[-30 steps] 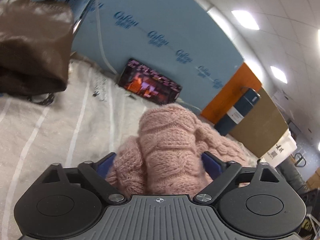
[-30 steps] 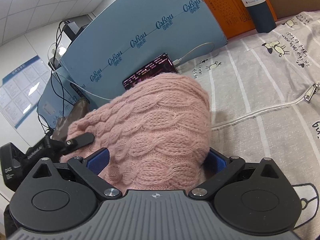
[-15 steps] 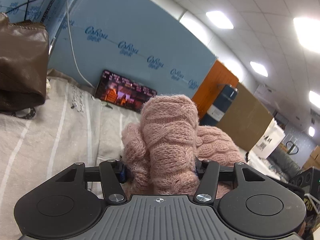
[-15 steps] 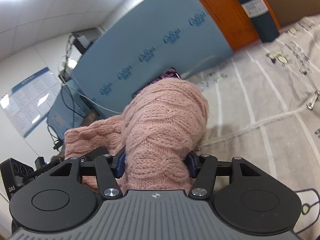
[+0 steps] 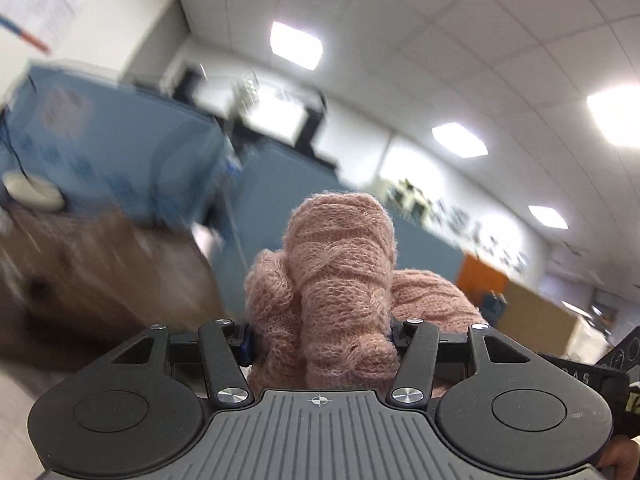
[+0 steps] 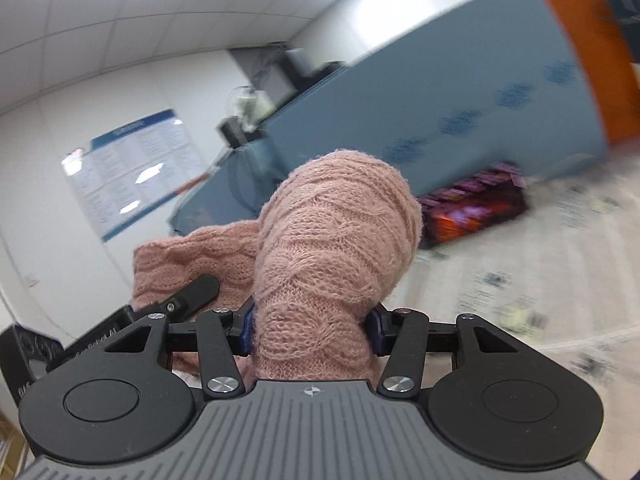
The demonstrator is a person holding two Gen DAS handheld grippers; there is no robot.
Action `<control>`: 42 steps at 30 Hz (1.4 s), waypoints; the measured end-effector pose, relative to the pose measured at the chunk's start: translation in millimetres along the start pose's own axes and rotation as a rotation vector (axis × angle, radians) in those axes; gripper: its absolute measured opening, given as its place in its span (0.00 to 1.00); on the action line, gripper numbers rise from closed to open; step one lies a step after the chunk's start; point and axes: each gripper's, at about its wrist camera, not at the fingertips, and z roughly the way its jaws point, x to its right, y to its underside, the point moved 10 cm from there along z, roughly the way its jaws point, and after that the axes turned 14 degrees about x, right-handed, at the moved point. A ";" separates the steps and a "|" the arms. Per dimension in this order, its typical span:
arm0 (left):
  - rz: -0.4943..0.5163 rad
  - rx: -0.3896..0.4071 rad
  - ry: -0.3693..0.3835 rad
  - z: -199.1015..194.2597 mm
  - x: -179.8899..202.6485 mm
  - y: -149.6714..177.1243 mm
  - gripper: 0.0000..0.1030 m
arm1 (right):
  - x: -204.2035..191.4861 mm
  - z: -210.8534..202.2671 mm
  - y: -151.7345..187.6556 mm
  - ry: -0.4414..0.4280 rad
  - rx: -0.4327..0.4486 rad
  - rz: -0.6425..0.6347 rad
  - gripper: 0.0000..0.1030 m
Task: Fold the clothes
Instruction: 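Lift the rolled sweater with both grippers and carry it onto the brown bag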
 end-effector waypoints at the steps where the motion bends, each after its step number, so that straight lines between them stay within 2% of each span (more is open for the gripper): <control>1: 0.019 0.039 -0.007 -2.5 -4.1 -14.0 0.52 | -12.6 9.1 -4.2 -0.025 0.013 -0.002 0.46; 7: 0.123 0.277 -0.059 -7.3 -24.1 -93.1 0.52 | -73.5 60.4 -26.9 -0.171 0.085 -0.018 0.46; 11: 0.109 0.364 -0.090 9.9 -47.3 -108.2 0.52 | -86.4 95.4 -25.7 -0.177 0.072 -0.027 0.47; 15: 0.001 0.309 -0.090 35.2 -80.2 -81.2 0.52 | -79.6 118.8 -15.5 -0.147 0.051 -0.074 0.47; 17: -0.020 0.267 -0.097 42.6 -92.2 -69.9 0.52 | -72.4 131.6 -7.9 -0.135 0.039 -0.091 0.47; 19: -0.010 0.267 -0.123 40.9 -102.1 -68.1 0.52 | -67.2 145.2 0.3 -0.140 0.020 -0.066 0.47; 22: 0.043 0.287 -0.189 33.8 -115.7 -69.1 0.52 | -68.7 167.1 12.4 -0.164 0.001 -0.049 0.47; 24: 0.039 0.280 -0.228 30.2 -127.9 -68.0 0.52 | -71.4 179.7 22.9 -0.176 -0.016 -0.057 0.47; 32: 0.006 0.147 -0.396 52.4 -174.5 -38.8 0.54 | -55.8 211.2 51.1 -0.138 -0.078 -0.111 0.48; 35: 0.016 0.103 -0.459 55.0 -185.9 -27.8 0.65 | -39.0 221.1 58.5 -0.084 -0.097 -0.119 0.50; 37: 0.014 0.082 -0.488 55.4 -190.6 -22.6 0.82 | -29.2 229.7 62.3 -0.047 -0.110 -0.126 0.56; 38: 0.013 0.066 -0.500 56.7 -193.1 -19.6 0.86 | -22.8 232.1 65.0 -0.026 -0.117 -0.122 0.59; 40: 0.007 0.033 -0.516 59.1 -197.1 -12.6 0.91 | -11.6 236.0 70.3 0.006 -0.133 -0.114 0.68; 42: 0.017 -0.001 -0.531 61.9 -199.8 -7.0 0.94 | -2.7 239.1 75.7 0.023 -0.153 -0.111 0.68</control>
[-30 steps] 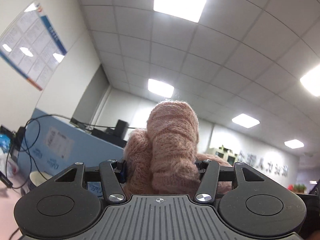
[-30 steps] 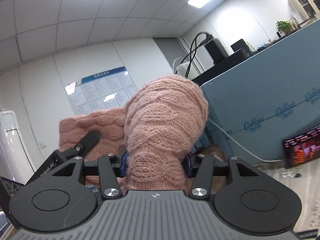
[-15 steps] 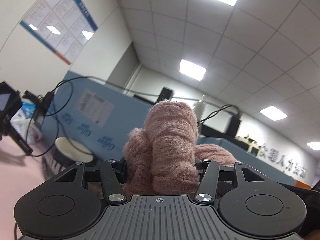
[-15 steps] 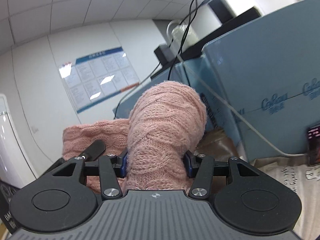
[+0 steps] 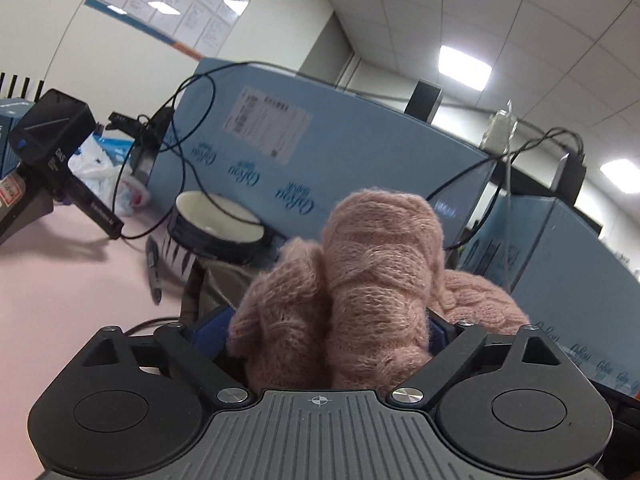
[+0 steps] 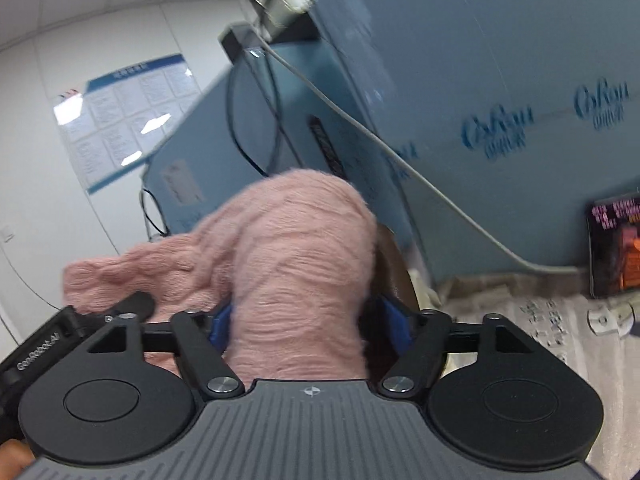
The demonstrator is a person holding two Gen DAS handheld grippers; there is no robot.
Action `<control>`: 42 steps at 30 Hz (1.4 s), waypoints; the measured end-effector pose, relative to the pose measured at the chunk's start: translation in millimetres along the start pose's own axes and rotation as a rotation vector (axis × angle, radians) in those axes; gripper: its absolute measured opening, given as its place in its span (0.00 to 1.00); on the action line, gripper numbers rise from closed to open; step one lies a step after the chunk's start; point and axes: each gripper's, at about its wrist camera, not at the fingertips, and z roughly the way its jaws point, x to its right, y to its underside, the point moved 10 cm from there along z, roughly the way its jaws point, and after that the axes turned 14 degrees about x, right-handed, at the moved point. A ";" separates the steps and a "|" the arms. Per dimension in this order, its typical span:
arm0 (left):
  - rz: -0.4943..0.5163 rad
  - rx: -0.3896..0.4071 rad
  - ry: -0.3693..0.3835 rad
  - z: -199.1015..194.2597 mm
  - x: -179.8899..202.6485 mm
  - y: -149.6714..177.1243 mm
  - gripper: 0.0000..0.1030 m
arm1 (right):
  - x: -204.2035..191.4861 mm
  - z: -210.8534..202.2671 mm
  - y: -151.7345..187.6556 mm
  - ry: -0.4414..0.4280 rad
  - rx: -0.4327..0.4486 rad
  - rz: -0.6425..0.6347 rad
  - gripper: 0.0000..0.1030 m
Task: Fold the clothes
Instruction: 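Lift the rolled sweater with both grippers and carry it onto the brown bag, then lower the sweater onto the brown bag and open both grippers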
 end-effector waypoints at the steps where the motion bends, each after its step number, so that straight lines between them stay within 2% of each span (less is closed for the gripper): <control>1: 0.017 -0.011 -0.003 1.5 0.7 3.1 0.96 | 3.2 0.9 2.2 0.005 -0.005 -0.006 0.69; 5: 0.090 -0.030 -0.014 5.8 4.4 11.8 0.97 | 4.5 3.7 9.4 0.026 -0.002 -0.068 0.73; 8: 0.099 0.011 0.003 -0.2 7.0 7.9 0.98 | 5.8 1.3 11.3 0.047 0.033 -0.095 0.87; 9: 0.095 0.030 0.009 -2.8 7.5 5.1 0.98 | 7.7 -2.3 10.3 0.064 0.047 -0.085 0.95; 12: 0.081 0.116 0.022 -12.3 9.0 -7.8 0.98 | 8.9 -17.0 4.5 0.062 0.079 -0.042 0.99; 15: 0.053 0.245 0.033 -25.8 9.7 -25.5 1.00 | 6.2 -34.5 -4.1 0.066 0.103 -0.081 1.00; 17: 0.056 0.336 0.011 -35.7 9.2 -35.5 1.00 | 6.1 -49.4 -8.5 0.073 0.116 -0.115 1.00; 19: 0.078 0.383 -0.015 -43.1 11.6 -42.0 1.00 | 7.9 -64.4 -10.4 0.066 0.115 -0.127 1.00; 24: 0.128 0.374 -0.006 -70.8 40.5 -45.1 1.00 | 17.3 -98.1 -6.5 0.071 0.091 -0.159 1.00; 27: 0.152 0.313 -0.019 -89.8 56.6 -31.4 1.00 | 19.4 -114.1 -3.0 0.068 0.096 -0.179 1.00; 29: 0.148 0.269 -0.035 -101.2 62.3 -19.4 1.00 | 18.9 -123.0 -1.6 0.051 0.117 -0.202 1.00; 32: 0.199 0.239 -0.094 -118.3 69.8 -5.9 1.00 | 19.3 -135.8 -0.4 0.028 0.181 -0.245 1.00; 36: 0.228 0.235 -0.159 -135.9 73.4 5.1 1.00 | 21.7 -150.7 -0.9 0.025 0.267 -0.283 1.00; 39: 0.233 0.259 -0.217 -149.9 71.7 12.4 1.00 | 23.0 -158.0 -3.5 0.014 0.299 -0.280 1.00; 42: 0.247 0.287 -0.230 -161.6 77.5 18.2 1.00 | 19.9 -163.1 -4.7 -0.018 0.313 -0.288 1.00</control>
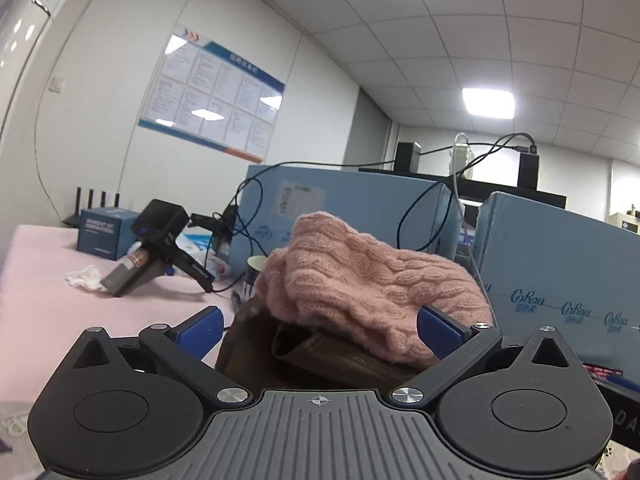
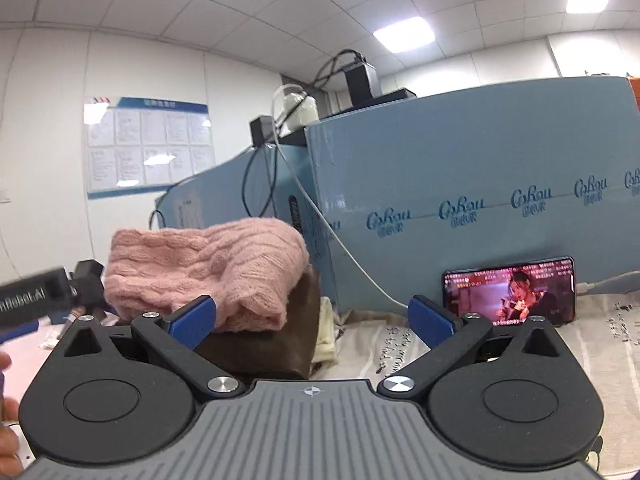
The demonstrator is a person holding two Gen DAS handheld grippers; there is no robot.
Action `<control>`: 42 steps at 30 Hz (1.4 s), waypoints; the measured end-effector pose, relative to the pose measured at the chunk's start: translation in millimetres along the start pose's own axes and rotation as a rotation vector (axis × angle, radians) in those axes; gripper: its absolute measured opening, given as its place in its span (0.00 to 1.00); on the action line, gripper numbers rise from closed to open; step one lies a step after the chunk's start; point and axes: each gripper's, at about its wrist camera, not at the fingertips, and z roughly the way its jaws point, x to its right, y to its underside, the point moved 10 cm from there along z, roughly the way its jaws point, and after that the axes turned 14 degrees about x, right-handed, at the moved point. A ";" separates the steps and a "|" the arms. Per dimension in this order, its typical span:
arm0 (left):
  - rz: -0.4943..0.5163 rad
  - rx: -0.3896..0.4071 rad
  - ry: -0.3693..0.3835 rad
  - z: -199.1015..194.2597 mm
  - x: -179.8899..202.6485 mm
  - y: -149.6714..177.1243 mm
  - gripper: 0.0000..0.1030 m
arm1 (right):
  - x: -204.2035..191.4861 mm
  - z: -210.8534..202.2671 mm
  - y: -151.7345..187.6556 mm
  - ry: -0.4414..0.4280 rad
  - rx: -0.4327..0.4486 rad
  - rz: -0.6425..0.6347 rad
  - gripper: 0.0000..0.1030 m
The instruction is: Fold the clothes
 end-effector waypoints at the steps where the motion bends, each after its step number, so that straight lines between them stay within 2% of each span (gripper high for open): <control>1: 0.018 0.009 -0.002 -3.0 3.4 -0.1 1.00 | -1.3 -1.5 -0.8 -0.012 0.006 -0.004 1.00; 6: 0.146 0.105 -0.041 -14.7 15.9 -2.6 1.00 | -4.4 -5.5 -4.9 -0.032 0.039 -0.006 1.00; 9: 0.161 0.151 -0.030 -20.3 20.9 -6.0 1.00 | -3.3 -4.9 -5.0 -0.033 0.043 0.001 1.00; 14: 0.158 0.141 -0.054 -18.5 17.0 -5.1 1.00 | -4.9 -3.7 -3.2 -0.015 0.043 -0.028 1.00; 21: 0.134 0.168 -0.050 -24.1 14.4 -8.7 1.00 | -16.2 -5.6 -2.5 -0.042 0.055 -0.087 1.00; 42: 0.123 0.152 -0.087 -22.3 6.9 -6.6 1.00 | -13.9 -2.2 1.0 -0.042 0.039 -0.069 1.00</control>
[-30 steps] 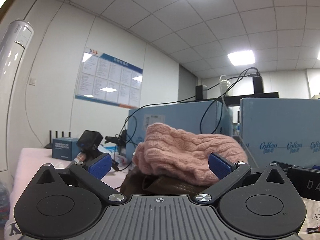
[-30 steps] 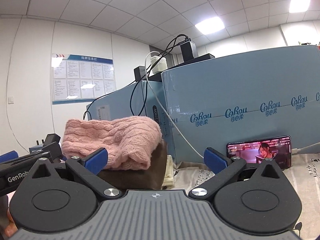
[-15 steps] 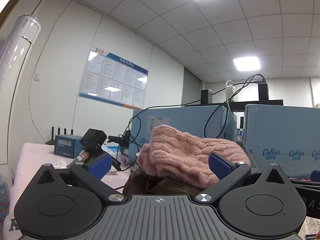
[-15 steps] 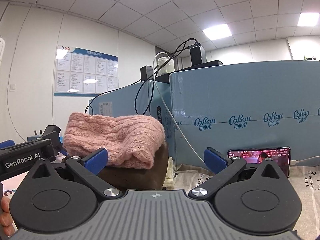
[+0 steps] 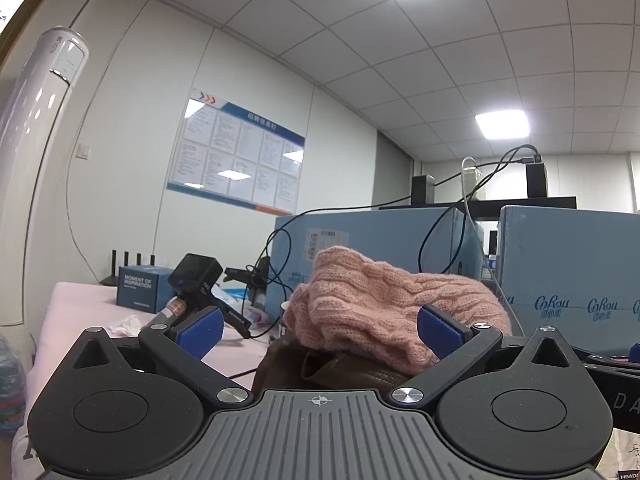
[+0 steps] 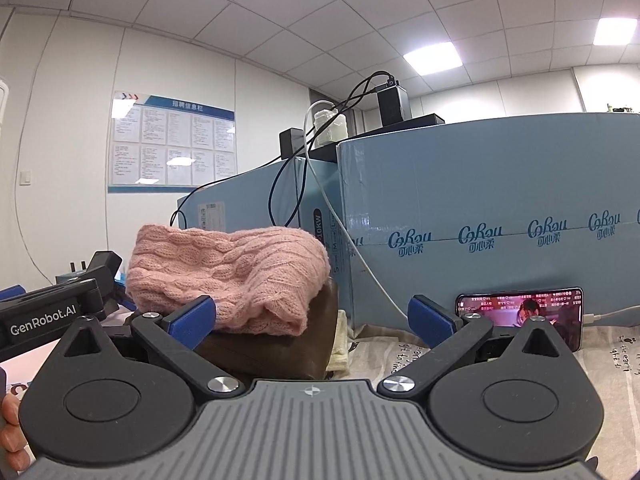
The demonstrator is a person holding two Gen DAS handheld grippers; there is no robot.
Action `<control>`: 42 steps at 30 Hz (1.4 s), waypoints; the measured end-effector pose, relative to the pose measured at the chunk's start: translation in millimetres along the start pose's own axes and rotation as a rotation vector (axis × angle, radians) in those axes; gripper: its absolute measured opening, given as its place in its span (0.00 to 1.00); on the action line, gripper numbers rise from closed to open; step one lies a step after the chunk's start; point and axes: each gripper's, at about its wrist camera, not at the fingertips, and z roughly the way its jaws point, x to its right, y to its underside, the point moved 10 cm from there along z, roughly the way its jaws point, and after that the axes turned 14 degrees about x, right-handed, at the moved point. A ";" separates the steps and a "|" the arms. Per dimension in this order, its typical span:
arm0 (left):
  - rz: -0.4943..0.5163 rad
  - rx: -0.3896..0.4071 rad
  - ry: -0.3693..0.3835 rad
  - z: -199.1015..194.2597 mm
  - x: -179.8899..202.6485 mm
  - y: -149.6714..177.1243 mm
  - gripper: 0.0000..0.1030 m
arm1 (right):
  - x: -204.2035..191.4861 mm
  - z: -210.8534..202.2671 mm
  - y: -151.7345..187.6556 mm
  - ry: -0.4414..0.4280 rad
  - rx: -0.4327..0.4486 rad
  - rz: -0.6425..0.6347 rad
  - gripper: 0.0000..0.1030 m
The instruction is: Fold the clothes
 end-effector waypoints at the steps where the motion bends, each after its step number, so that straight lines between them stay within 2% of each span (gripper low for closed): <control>1: 0.000 -0.002 0.001 0.0 0.2 0.3 1.00 | 0.2 0.2 0.2 0.001 -0.001 0.001 1.00; 42: -0.007 -0.002 0.025 1.1 3.5 0.2 1.00 | 2.3 2.1 3.6 0.004 -0.014 0.012 1.00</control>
